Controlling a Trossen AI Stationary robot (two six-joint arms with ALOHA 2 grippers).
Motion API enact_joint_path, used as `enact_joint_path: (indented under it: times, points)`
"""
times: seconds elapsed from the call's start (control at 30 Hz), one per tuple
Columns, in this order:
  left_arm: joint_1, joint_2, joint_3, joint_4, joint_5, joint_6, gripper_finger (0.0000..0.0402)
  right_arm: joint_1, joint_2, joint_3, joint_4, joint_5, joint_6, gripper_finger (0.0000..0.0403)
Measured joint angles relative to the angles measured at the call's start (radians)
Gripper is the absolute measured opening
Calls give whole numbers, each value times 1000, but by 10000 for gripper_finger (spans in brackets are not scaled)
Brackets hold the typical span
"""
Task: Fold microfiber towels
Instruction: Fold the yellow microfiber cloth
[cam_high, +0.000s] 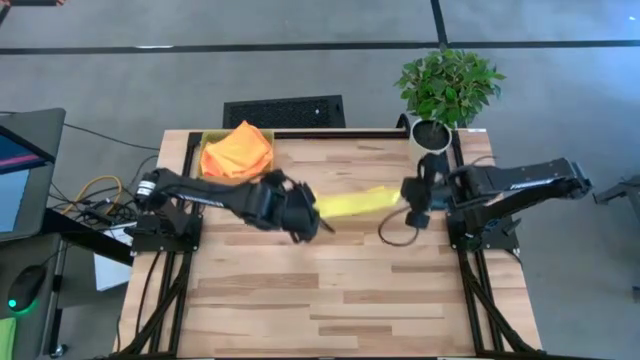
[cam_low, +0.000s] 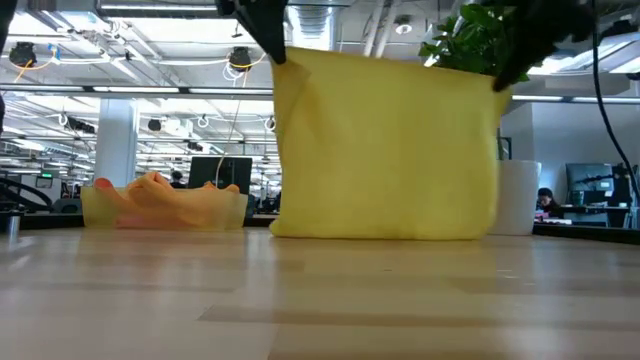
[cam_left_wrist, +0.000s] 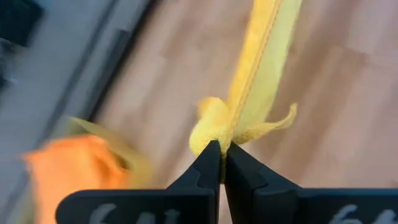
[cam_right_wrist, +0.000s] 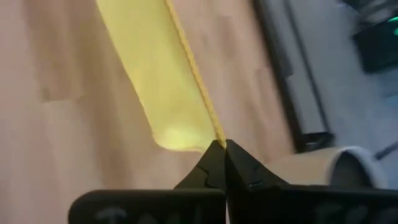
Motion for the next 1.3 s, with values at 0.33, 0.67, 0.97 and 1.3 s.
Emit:
enact_joint_path:
  times: [0.33,0.67,0.97,1.3]
  points:
    - [-161,19,-57,108,204,-231,0,234,-24,-88,2,-191,152,8]
    - [-268,167,-64,217,427,-353,0,405,77,-90,46,-326,180,8]
    - [-298,228,-66,341,556,-368,0,434,182,-92,87,-476,179,8]
    - [-270,227,-66,323,564,-449,0,357,113,-255,282,-540,179,8]
